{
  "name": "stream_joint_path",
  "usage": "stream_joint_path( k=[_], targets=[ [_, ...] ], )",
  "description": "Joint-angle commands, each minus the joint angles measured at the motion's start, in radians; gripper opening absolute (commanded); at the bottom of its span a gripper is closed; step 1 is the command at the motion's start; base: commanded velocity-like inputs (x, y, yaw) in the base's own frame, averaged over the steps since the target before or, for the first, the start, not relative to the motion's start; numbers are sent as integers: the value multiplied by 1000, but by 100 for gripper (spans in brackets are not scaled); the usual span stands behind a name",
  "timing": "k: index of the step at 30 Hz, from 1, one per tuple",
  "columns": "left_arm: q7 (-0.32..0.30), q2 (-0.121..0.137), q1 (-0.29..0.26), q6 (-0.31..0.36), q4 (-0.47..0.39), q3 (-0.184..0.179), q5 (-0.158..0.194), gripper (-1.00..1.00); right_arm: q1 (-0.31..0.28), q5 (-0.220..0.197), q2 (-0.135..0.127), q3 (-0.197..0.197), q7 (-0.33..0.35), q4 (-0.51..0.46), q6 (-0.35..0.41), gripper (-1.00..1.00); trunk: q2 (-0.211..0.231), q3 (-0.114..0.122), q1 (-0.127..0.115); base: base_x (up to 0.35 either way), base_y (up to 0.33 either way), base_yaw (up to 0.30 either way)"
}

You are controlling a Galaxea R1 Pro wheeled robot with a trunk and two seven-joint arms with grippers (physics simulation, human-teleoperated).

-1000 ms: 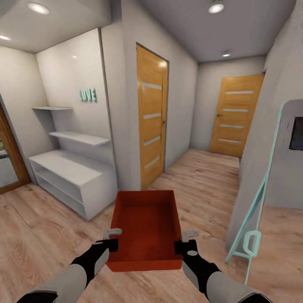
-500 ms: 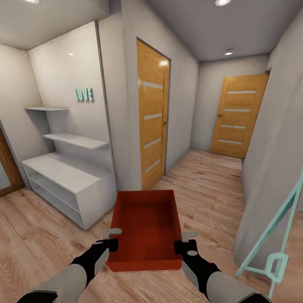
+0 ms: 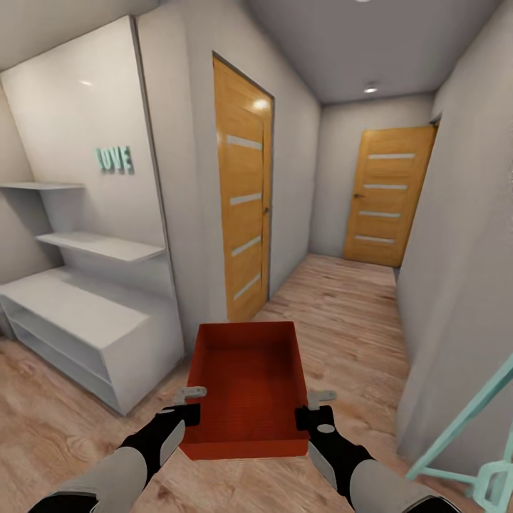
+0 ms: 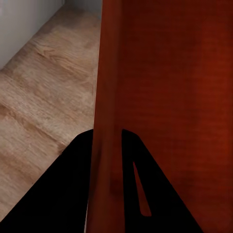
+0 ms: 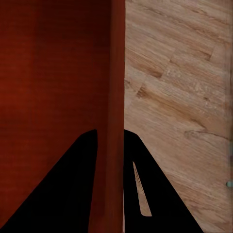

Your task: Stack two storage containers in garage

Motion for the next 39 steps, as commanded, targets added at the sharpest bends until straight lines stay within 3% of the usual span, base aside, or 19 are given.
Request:
stream_joint_path(
  k=[1,39],
  targets=[
    [9,12,0,-84,-6,36,-11,-100,-1,-78,-7,-44,-46,3,-6,-100,-1,-1,1,323,116,-240],
    [9,13,0,-84,-6,36,-11,-100,-1,-78,-7,-45,-46,3,-6,-100,-1,-1,1,323,116,-242]
  ],
)
